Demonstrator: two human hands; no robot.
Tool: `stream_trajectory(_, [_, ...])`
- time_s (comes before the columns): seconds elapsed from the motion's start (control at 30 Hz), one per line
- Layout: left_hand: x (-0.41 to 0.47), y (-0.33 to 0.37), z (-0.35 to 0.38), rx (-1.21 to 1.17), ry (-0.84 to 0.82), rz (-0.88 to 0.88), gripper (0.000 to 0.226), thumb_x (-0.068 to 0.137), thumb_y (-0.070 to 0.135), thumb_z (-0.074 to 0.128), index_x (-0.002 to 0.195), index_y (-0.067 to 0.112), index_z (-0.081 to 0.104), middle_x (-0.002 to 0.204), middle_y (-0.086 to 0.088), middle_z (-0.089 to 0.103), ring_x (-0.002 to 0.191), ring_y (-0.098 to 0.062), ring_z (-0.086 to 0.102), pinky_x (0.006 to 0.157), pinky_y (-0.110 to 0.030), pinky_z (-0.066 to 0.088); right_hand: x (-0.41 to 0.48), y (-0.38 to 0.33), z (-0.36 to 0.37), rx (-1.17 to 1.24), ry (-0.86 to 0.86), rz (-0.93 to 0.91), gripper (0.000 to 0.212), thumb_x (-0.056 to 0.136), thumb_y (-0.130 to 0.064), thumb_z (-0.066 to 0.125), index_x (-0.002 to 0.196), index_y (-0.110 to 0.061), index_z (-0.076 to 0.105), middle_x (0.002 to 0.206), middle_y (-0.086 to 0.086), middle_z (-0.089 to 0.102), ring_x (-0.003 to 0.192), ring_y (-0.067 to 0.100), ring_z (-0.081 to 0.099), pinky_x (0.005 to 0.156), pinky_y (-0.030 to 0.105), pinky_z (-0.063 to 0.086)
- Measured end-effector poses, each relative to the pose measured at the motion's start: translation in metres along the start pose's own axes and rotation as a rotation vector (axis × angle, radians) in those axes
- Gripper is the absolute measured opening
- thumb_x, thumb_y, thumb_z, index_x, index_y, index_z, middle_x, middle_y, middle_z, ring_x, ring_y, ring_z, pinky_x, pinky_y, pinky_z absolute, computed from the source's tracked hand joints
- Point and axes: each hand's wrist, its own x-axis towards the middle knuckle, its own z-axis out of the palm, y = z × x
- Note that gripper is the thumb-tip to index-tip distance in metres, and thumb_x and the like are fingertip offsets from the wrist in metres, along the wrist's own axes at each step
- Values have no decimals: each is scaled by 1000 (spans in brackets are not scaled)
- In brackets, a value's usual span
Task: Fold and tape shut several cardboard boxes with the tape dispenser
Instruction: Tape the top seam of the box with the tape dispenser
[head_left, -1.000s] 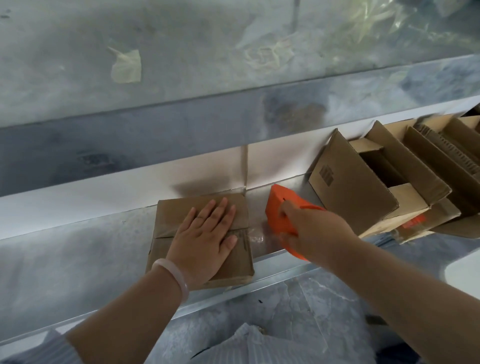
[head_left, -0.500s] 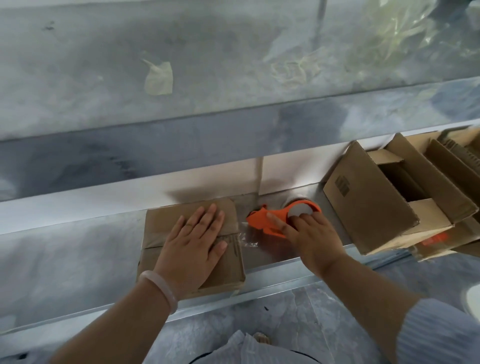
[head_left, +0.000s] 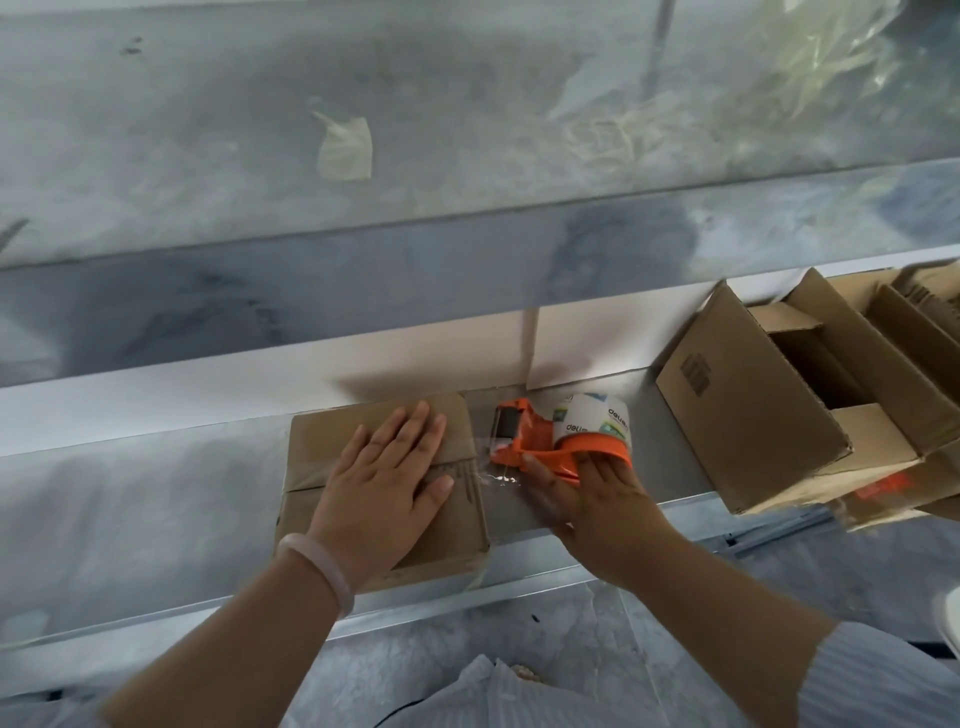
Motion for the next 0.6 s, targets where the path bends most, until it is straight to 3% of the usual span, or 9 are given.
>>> stream_trajectory(0.1, [-1, 1, -1, -35, 19, -12, 71, 85, 68, -1, 149, 38, -10, 156, 18, -11, 145, -2, -11, 119, -31, -8, -8, -7, -18, 127, -13, 38, 70, 90, -25, 53, 153, -30, 22, 139, 10, 48, 127, 33, 49, 107, 47, 39])
stream_trajectory(0.17, [-1, 1, -1, -41, 33, -9, 73, 85, 69, 1, 150, 37, -6, 156, 18, -8, 145, 0, -9, 119, -30, -6, -14, -8, -26, 269, 113, 72, 50, 91, -15, 53, 139, -22, 44, 130, 3, 53, 120, 27, 54, 99, 42, 47])
stream_trajectory(0.23, [-2, 1, -4, -136, 92, 3, 76, 87, 67, 16, 154, 31, 11, 156, 17, 7, 145, 1, 4, 120, -30, 1, -20, -11, -34, 439, 290, 103, 33, 85, -7, 66, 116, -18, 61, 111, -1, 62, 102, 22, 61, 84, 41, 56])
stream_trajectory(0.3, [-6, 1, -13, -374, 185, -38, 67, 92, 56, 43, 150, 25, 31, 149, 17, 30, 139, 1, 23, 118, -27, 14, -22, -22, -43, 606, 438, 61, 35, 87, -7, 67, 119, -20, 63, 113, -5, 62, 104, 14, 59, 87, 35, 55])
stream_trajectory(0.37, [-13, -4, -21, -521, 268, -89, 55, 94, 34, 58, 145, 23, 42, 141, 16, 41, 132, 0, 34, 113, -27, 28, -17, -47, -64, 771, 389, 53, 46, 98, -17, 53, 142, -26, 47, 135, -10, 53, 123, 6, 48, 101, 19, 40])
stream_trajectory(0.43, [-20, -12, -25, -395, 363, -79, 49, 94, 27, 59, 141, 19, 49, 140, 10, 49, 131, -9, 43, 111, -36, 37, -8, -71, -75, 934, 114, 101, 61, 102, -32, 45, 155, -30, 16, 150, -20, 29, 138, -3, 24, 107, 8, 13])
stream_trajectory(0.5, [-29, -22, -25, -206, 376, -139, 53, 94, 35, 58, 142, 15, 48, 145, 1, 48, 136, -19, 41, 115, -43, 32, 3, -88, -73, 1051, -77, 130, 76, 100, -43, 47, 156, -31, -3, 160, -18, 11, 145, 0, 10, 109, 14, 7])
stream_trajectory(0.6, [-45, -29, -20, -172, 164, -356, 87, 88, 63, 43, 154, 12, 18, 162, -2, 13, 150, -16, 7, 121, -34, 9, 14, -104, -66, 1191, -145, 216, 81, 99, -44, 47, 154, -34, -12, 163, -16, -2, 147, 3, 6, 109, 16, 7])
